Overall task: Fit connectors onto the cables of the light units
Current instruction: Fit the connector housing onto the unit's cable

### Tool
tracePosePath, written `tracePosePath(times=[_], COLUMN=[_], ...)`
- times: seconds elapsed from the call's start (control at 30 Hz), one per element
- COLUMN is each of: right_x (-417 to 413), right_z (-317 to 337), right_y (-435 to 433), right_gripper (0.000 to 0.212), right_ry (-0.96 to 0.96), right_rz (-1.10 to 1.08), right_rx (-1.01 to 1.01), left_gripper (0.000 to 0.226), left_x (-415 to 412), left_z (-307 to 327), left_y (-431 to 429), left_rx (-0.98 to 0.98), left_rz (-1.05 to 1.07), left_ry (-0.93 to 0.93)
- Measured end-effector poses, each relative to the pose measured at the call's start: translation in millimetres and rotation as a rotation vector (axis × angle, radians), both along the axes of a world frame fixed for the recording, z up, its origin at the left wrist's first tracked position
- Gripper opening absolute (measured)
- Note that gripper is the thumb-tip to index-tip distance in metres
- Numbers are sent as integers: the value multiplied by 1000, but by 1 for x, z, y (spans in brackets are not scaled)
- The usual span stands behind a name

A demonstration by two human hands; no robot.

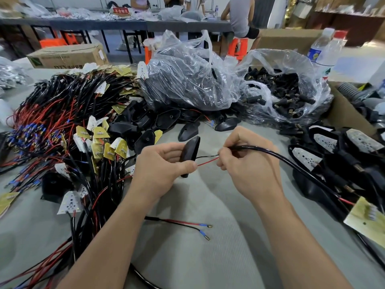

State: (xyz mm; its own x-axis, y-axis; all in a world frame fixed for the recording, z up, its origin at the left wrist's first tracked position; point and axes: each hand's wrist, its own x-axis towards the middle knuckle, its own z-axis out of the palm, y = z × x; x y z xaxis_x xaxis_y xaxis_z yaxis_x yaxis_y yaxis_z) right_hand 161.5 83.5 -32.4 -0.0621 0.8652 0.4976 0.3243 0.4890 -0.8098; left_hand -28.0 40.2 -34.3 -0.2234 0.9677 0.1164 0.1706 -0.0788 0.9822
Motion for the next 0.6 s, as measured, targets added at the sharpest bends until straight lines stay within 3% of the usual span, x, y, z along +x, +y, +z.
tracePosePath(times=[0.13, 0.33, 0.6], right_x=[-4, -7, -12], right_z=[5, 13, 6], right_y=[-2, -2, -7], right_gripper=[16, 28, 15], right_ry=[207, 661, 346], right_rz=[30, 110, 115], right_rx=[-118, -413, -341], left_gripper=[49, 59, 57], left_x=[4, 10, 7], left_z=[2, 4, 2], left_y=[-8, -13, -12], left_rx=[97, 214, 294], left_rz=[49, 151, 178], left_ry=[360, 482, 468])
